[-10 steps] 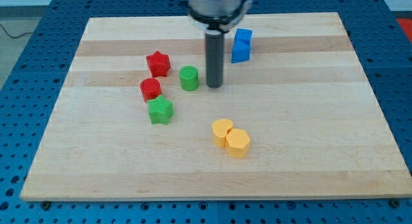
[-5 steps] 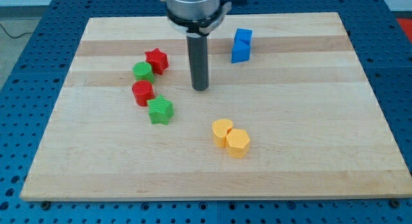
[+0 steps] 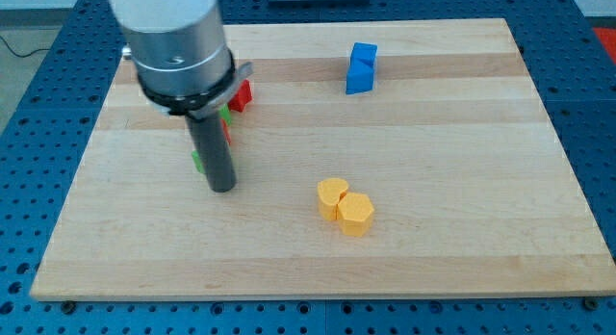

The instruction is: Adjust the green star below the red circle in a line

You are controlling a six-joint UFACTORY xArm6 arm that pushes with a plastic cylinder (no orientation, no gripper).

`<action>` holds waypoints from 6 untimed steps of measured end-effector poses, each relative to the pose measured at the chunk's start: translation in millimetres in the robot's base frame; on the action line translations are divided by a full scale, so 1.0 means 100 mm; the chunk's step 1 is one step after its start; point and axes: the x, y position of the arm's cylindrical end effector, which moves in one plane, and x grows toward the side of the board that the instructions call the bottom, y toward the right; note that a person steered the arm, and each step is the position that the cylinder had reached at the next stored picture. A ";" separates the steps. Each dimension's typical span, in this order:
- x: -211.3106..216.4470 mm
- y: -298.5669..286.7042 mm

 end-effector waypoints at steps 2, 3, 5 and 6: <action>0.35 0.08; 0.36 0.08; 0.31 -0.09; 0.24 -0.07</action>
